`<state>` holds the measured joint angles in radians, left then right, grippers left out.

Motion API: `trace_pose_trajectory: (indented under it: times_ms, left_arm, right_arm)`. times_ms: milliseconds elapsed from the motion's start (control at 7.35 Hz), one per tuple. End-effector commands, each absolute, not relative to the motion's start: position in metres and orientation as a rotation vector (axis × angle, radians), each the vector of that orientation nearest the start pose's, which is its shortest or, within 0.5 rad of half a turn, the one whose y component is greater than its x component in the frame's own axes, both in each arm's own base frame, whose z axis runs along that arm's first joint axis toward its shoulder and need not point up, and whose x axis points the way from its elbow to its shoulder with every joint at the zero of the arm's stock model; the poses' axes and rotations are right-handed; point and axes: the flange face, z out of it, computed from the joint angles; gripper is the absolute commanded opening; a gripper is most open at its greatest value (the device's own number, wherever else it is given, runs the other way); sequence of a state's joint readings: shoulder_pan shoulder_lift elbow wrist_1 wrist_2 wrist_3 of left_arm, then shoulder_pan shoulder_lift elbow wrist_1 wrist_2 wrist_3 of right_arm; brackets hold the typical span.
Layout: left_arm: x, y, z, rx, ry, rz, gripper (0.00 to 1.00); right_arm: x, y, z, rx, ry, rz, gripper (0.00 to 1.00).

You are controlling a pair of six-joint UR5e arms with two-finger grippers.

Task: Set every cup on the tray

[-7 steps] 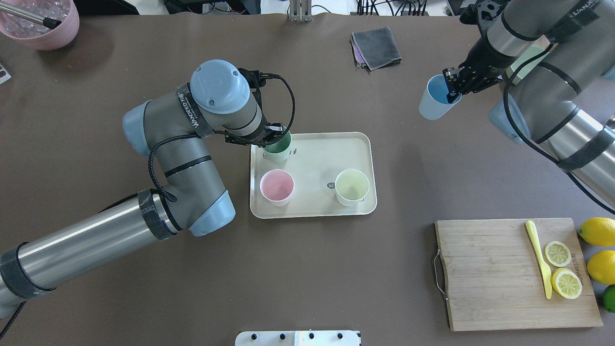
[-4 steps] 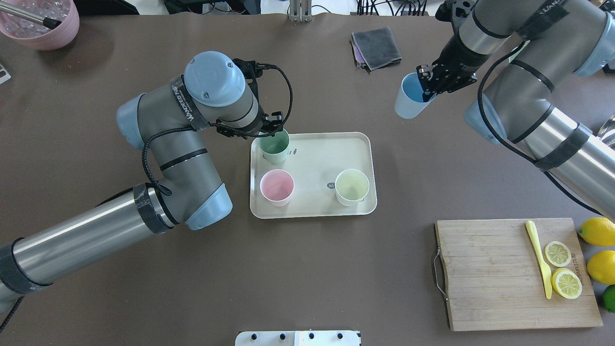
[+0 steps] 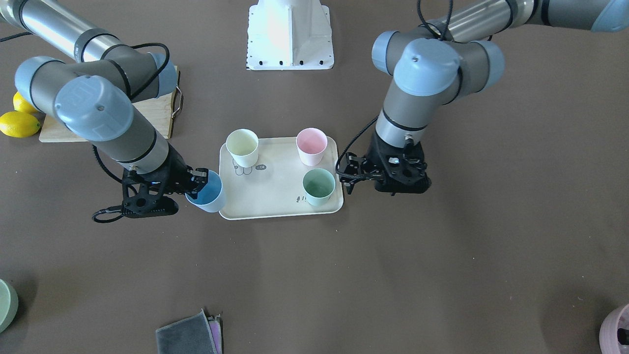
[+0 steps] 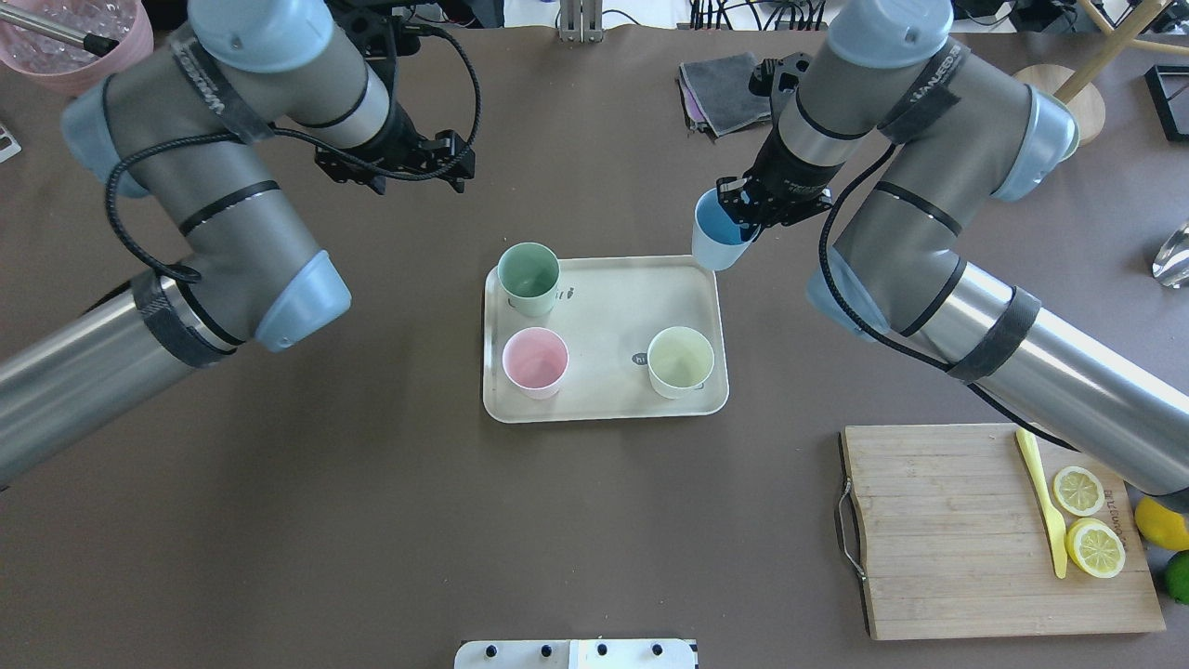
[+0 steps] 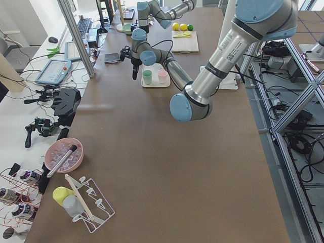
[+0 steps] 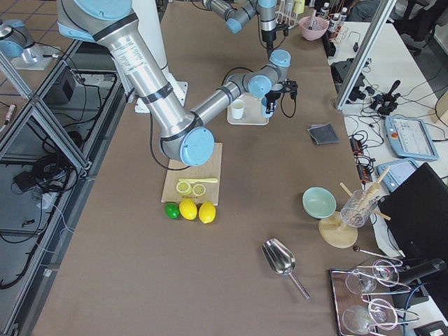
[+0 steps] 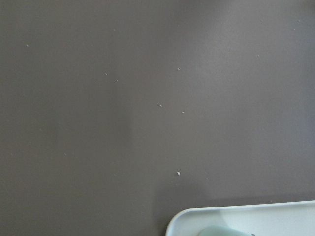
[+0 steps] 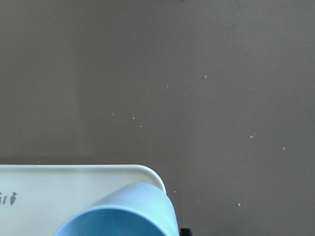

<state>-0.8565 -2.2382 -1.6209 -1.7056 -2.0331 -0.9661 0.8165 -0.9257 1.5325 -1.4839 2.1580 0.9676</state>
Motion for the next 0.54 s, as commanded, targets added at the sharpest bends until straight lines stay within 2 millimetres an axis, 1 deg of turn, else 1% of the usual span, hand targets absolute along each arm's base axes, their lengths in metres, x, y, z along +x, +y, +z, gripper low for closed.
trace_pose_trajectory:
  times_ms: [0,136,408]
  left_arm:
    - [0.314,-0.587,0.246,0.277,0.916,0.019,0.98]
    - [0.302,-0.590,0.253,0.283,0.915,0.045,0.98]
    - [0.299,-0.591,0.255,0.295,0.909,0.061,0.98]
  right_arm:
    - [-0.473,-0.567,0.273,0.014,-0.848,0.020,0.00]
    - [-0.485,-0.564,0.274,0.009,-0.865,0.033,0.00]
    - [-0.506,-0.552,0.279,0.021,-0.850,0.011,0.00]
